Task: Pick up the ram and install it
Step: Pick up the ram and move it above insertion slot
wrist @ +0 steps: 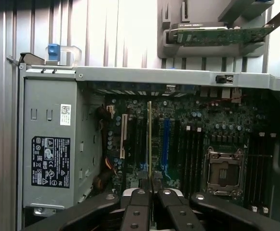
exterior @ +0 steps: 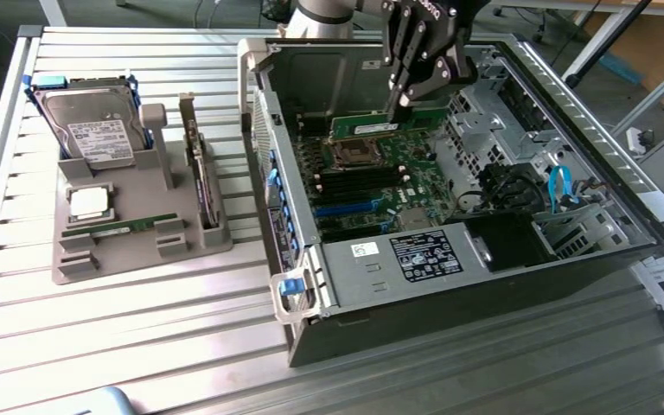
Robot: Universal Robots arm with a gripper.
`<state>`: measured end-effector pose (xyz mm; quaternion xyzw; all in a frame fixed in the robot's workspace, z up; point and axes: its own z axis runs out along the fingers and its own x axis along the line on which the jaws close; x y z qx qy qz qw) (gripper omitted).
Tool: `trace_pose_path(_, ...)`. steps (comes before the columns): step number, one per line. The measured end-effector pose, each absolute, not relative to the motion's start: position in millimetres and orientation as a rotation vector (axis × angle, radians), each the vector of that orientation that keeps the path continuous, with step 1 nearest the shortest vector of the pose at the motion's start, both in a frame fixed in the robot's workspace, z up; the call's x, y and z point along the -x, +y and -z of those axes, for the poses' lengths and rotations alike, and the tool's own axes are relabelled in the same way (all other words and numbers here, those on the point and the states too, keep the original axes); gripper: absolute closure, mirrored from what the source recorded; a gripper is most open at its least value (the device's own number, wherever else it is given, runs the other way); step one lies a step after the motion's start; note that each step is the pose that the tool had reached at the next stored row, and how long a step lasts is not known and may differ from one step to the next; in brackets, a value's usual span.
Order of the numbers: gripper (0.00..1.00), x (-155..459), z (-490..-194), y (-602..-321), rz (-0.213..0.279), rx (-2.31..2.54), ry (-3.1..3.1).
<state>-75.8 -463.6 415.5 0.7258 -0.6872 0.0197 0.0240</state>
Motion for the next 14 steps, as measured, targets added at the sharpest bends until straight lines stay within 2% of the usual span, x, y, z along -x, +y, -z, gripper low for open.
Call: trace_pose_path(14,0.88,57,-416,-464,-0.063,-2.245,-2.126)
